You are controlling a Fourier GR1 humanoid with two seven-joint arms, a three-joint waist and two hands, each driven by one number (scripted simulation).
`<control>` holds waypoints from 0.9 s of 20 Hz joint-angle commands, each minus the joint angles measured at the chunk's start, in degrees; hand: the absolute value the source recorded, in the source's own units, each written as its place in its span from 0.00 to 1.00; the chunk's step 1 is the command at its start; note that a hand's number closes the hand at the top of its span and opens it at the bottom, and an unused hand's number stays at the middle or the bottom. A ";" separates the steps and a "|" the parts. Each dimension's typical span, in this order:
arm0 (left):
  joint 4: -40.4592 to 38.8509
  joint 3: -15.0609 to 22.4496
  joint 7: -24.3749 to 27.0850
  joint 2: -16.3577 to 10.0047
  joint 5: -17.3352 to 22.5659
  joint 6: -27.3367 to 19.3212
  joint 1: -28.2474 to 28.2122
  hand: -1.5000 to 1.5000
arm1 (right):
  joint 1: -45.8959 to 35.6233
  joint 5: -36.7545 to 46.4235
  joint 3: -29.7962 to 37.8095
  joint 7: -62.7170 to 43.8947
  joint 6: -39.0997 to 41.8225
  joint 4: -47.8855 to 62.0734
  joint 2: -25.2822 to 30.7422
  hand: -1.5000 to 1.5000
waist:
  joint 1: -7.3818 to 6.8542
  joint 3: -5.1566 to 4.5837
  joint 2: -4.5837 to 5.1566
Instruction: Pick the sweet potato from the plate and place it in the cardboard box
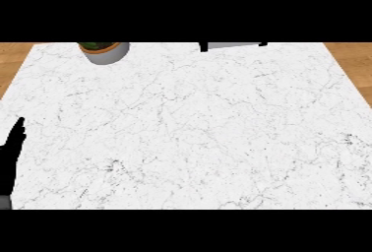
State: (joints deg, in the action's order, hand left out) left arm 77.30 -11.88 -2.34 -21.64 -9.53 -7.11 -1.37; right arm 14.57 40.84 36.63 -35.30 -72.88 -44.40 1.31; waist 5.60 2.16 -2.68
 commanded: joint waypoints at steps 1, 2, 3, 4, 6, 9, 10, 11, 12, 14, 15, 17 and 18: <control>-0.08 0.02 0.05 0.03 0.10 0.18 -0.08 0.50 | -1.26 -1.04 0.95 1.53 -4.84 0.50 0.45 0.00 | -0.58 -0.05 0.03; 0.41 -0.16 -0.11 -0.30 0.30 0.29 0.63 0.50 | -1.04 -1.05 1.30 2.13 -5.41 0.53 0.92 0.00 | -0.32 0.03 -0.05; 0.17 0.05 0.19 -0.08 -0.12 -0.04 0.24 0.50 | -1.04 -1.06 1.32 3.02 -6.33 0.28 0.86 0.00 | -0.31 -0.10 0.01; -0.22 -0.16 0.03 0.16 0.36 0.14 0.22 0.50 | -1.27 -1.34 1.79 3.36 -7.45 -0.04 0.77 0.00 | -0.12 -0.18 0.03; -0.06 -0.27 0.02 -0.41 0.18 0.29 0.35 0.50 | -1.17 -1.60 2.48 4.54 -8.92 -0.76 1.48 0.00 | 0.20 -0.14 -0.16; -0.44 -0.67 -0.09 -0.48 0.13 -0.07 0.15 0.50 | -1.33 -2.59 3.85 5.75 -12.31 -2.28 0.94 0.00 | 0.78 -0.27 -0.35; -0.20 -0.66 -0.13 -0.58 0.06 -0.13 0.33 0.50 | -1.28 -2.80 4.23 6.21 -12.67 -2.58 0.92 0.00 | 0.87 -0.22 -0.41; -0.53 -0.41 -0.11 -0.41 -0.03 0.05 -0.06 0.50 | -1.08 -2.99 4.51 6.77 -12.70 -3.19 0.64 0.00 | 1.19 -0.31 -0.40; -0.42 -0.38 -0.29 -0.39 -0.07 -0.05 0.25 0.50 | -1.40 -3.11 4.66 7.26 -12.73 -3.73 0.38 0.00 | 1.32 -0.27 -0.46; -0.48 -0.57 -0.46 -0.47 -0.13 -0.17 -0.31 0.50 | -0.48 -3.59 5.23 8.17 -12.79 -5.17 0.11 0.00 | 1.82 -0.33 -0.84; -0.61 -0.66 -0.32 -0.58 -0.27 -0.35 -0.09 0.50 | -0.41 -3.68 5.04 8.83 -12.81 -5.83 -0.63 0.00 | 2.06 -0.44 -0.77; -0.80 -1.15 -0.41 -0.61 0.04 -0.45 -0.47 0.50 | 0.55 -4.07 5.65 9.53 -12.85 -7.04 -1.24 0.00 | 2.51 -0.50 -1.03; -0.77 -1.55 -0.57 -1.11 0.20 -0.25 -0.59 0.50 | 0.94 -4.50 6.09 9.49 -12.86 -6.93 -1.25 0.00 | 2.48 -0.37 -1.08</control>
State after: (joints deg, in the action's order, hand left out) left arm 76.71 -12.75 -2.70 -22.22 -9.52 -7.37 -1.54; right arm 14.64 37.26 41.87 -26.28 -82.24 -49.95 0.87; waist 7.54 1.78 -3.45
